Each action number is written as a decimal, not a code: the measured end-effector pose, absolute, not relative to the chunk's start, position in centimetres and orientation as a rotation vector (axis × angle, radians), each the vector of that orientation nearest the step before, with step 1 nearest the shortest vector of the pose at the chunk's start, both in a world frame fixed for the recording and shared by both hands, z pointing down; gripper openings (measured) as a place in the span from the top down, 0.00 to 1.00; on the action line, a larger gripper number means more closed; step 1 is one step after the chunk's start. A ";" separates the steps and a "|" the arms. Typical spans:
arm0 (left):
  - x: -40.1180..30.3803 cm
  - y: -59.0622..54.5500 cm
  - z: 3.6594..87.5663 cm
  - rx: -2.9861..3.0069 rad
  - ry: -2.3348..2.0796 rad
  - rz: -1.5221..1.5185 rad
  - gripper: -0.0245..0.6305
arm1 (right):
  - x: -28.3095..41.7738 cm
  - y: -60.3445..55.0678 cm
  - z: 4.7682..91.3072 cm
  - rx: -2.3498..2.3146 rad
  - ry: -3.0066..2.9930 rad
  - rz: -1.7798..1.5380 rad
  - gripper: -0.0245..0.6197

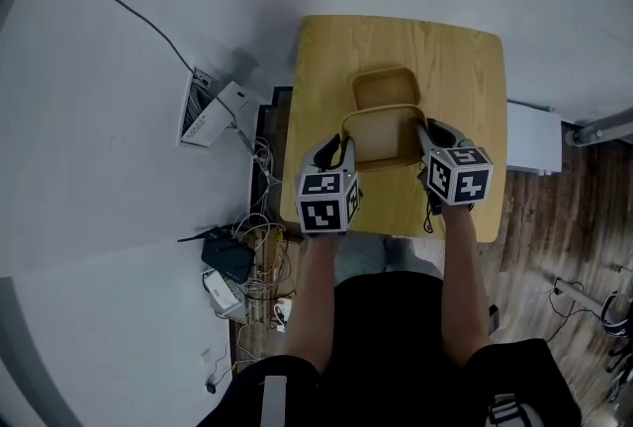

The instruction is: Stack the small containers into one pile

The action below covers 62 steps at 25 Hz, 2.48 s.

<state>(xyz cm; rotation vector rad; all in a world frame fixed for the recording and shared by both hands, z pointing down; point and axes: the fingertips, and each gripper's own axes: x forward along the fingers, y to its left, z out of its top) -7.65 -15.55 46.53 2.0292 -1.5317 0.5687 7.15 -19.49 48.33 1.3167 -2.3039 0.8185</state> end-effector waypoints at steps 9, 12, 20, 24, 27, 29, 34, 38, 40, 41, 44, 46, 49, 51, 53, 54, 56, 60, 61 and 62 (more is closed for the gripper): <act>-8.5 -21.5 48.8 2.031 -1.425 0.576 0.85 | 6.5 -25.2 49.7 1.377 -2.207 0.836 0.90; -8.9 -23.5 48.9 2.031 -1.401 0.568 0.85 | 6.1 -26.9 49.7 1.384 -2.190 0.829 0.90; -8.7 -26.9 50.0 2.029 -1.334 0.558 0.85 | 6.4 -29.9 50.1 1.413 -2.127 0.817 0.90; -8.1 -27.8 51.4 2.008 -1.314 0.579 0.85 | 7.0 -30.8 51.4 1.410 -2.092 0.840 0.90; -8.0 -28.1 52.7 1.977 -1.320 0.593 0.85 | 7.2 -31.3 52.7 1.384 -2.079 0.843 0.90; -7.8 -28.2 53.5 1.957 -1.320 0.598 0.85 | 7.3 -31.5 53.5 1.365 -2.074 0.858 0.90; -7.5 -29.1 54.5 1.919 -1.341 0.596 0.85 | 7.5 -32.8 54.8 1.326 -2.081 0.881 0.90; -7.1 -29.2 55.6 1.893 -1.346 0.630 0.85 | 7.9 -32.9 56.3 1.295 -2.068 0.908 0.90; -7.1 -29.2 56.1 1.884 -1.350 0.636 0.85 | 8.0 -32.9 56.9 1.279 -2.063 0.918 0.90; -7.0 -29.2 56.3 1.881 -1.353 0.634 0.85 | 8.0 -32.9 57.1 1.271 -2.061 0.921 0.90; -6.9 -29.2 56.9 1.873 -1.358 0.631 0.85 | 8.1 -33.0 57.7 1.261 -2.053 0.906 0.90; -6.8 -29.1 57.0 1.878 -1.364 0.631 0.85 | 8.3 -33.1 57.9 1.269 -2.042 0.878 0.90; -7.0 -29.1 56.6 1.891 -1.392 0.628 0.85 | 8.6 -33.2 57.7 1.290 -2.035 0.846 0.88; -7.2 -29.2 56.5 1.892 -1.413 0.619 0.85 | 8.7 -33.4 57.5 1.296 -2.049 0.846 0.87; -7.3 -29.3 56.3 1.890 -1.428 0.608 0.85 | 8.9 -33.4 57.3 1.300 -2.058 0.848 0.86; -7.3 -29.2 56.2 1.890 -1.435 0.604 0.85 | 9.0 -33.4 57.3 1.302 -2.060 0.848 0.86; -7.4 -29.2 55.8 1.895 -1.447 0.594 0.86 | 9.2 -33.4 56.9 1.314 -2.064 0.844 0.86; -7.3 -29.0 54.9 1.909 -1.465 0.572 0.96 | 9.4 -33.3 55.8 1.342 -2.094 0.828 0.95; -7.2 -28.9 54.9 1.912 -1.464 0.574 0.96 | 9.3 -33.2 55.7 1.337 -2.102 0.830 0.95; -7.1 -28.8 55.0 1.911 -1.460 0.581 0.96 | 9.2 -33.0 55.7 1.327 -2.104 0.834 0.95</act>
